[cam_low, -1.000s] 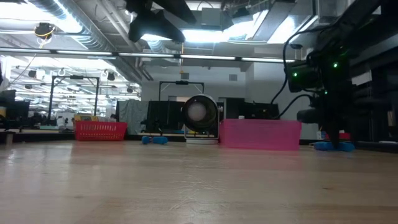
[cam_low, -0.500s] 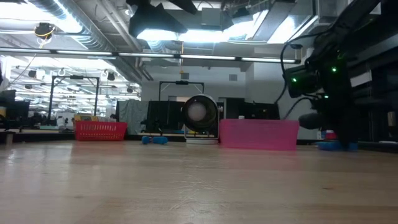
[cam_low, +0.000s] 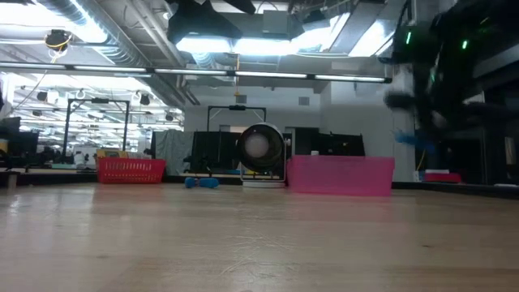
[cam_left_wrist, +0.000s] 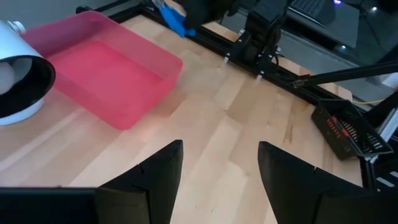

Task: Pick & Place School Supplies
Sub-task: Put the blue hole puncher into the pink bin

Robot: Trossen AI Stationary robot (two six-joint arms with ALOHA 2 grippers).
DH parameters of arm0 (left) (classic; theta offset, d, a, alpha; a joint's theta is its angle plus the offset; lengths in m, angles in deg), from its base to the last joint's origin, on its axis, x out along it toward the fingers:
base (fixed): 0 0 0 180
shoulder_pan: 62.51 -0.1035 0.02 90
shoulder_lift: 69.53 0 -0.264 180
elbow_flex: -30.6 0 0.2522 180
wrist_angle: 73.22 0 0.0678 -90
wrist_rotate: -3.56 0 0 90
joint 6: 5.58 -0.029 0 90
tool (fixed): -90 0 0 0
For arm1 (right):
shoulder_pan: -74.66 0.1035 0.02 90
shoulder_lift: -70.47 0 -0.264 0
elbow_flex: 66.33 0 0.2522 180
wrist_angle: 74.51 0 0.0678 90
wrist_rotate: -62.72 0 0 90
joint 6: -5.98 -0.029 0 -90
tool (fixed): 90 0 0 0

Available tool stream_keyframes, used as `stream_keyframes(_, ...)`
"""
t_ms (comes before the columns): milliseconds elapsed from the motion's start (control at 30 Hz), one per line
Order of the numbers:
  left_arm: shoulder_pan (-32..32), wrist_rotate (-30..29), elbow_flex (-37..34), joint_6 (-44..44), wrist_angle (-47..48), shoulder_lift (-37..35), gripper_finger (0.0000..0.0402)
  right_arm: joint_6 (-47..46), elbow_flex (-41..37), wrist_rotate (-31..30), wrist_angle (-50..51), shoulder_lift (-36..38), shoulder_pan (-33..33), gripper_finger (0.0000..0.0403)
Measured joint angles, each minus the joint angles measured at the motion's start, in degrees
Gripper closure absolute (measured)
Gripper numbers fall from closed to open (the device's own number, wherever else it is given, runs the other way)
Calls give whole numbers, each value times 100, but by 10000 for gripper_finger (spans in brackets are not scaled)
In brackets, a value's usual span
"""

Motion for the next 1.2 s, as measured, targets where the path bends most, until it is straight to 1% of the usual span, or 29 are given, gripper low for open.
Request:
stream_keyframes(100, -6, -38, 0, -18, 6, 0, 197, 582, 23, 267, -1041, 535, 245, 370)
stream_keyframes(167, -8, -48, 0, -49, 2, 0, 197, 764, 25, 536, -1351, 581, 267, 370)
stream_keyframes(300, -46, 4, 0, -60, 6, 0, 197, 850, 110, 714, -1700, 235, 74, 370)
stream_keyframes(433, -70, 91, 0, -34, 6, 0, 197, 1374, 588, 985, -2254, -590, -111, 370)
stream_keyframes(600, -70, 186, 0, 76, 6, 0, 197, 2090, 1551, 1266, -2242, -1906, -442, 370)
stream_keyframes(700, -70, 184, 0, 144, 6, 0, 197, 2338, 2180, 1304, -1905, -2597, -688, 370)
stream_keyframes(833, -43, 179, 0, 230, 6, 0, 197, 2601, 2750, 1783, -1658, -3357, -1115, 370)
stream_keyframes(967, -32, 172, 0, 244, 6, 0, 197, 2678, 2991, 2075, -1381, -3808, -1264, 370)
stream_keyframes(1033, -33, 160, 0, 244, 5, 0, 197, 2680, 2993, 2217, -1276, -3923, -1281, 370)
stream_keyframes(1100, -33, 60, 0, 243, 4, 0, 197, 2723, 2963, 2202, -1218, -3963, -1285, 370)
stream_keyframes(1133, -33, 26, 0, 239, 4, 0, 197, 2779, 2952, 2170, -1211, -3967, -1287, 365)
stream_keyframes(1200, -33, 15, 0, 207, 0, 0, 197, 2866, 2950, 2056, -1244, -3955, -1260, 334)
